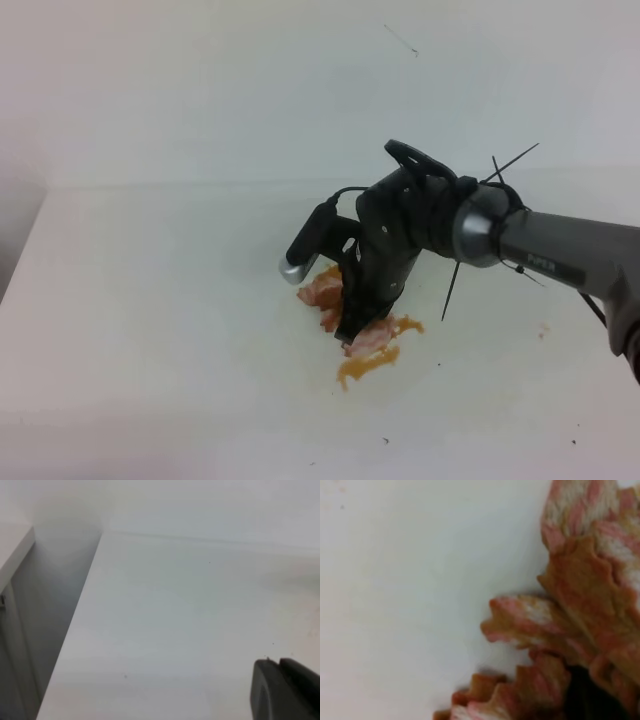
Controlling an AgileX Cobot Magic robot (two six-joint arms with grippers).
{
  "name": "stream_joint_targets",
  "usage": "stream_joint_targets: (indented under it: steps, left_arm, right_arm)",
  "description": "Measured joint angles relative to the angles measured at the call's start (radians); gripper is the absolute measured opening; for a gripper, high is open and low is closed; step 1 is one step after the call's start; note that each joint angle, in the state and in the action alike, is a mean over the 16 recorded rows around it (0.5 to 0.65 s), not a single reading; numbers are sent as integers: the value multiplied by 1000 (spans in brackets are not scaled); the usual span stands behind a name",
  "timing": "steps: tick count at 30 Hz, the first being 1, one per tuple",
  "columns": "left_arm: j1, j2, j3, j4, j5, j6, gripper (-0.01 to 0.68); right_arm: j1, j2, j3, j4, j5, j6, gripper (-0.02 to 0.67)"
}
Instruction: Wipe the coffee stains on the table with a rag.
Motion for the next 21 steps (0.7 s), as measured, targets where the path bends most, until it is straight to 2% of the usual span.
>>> stream_joint_targets:
  steps: [13, 21]
  left_arm:
    - [0, -7, 0, 0, 0, 0, -3]
    - [0, -10, -3, 0, 1, 0, -3]
  right_arm:
    - [-9, -175, 26, 152, -13, -61, -1]
    - [-9, -322, 200, 281, -122, -109, 1]
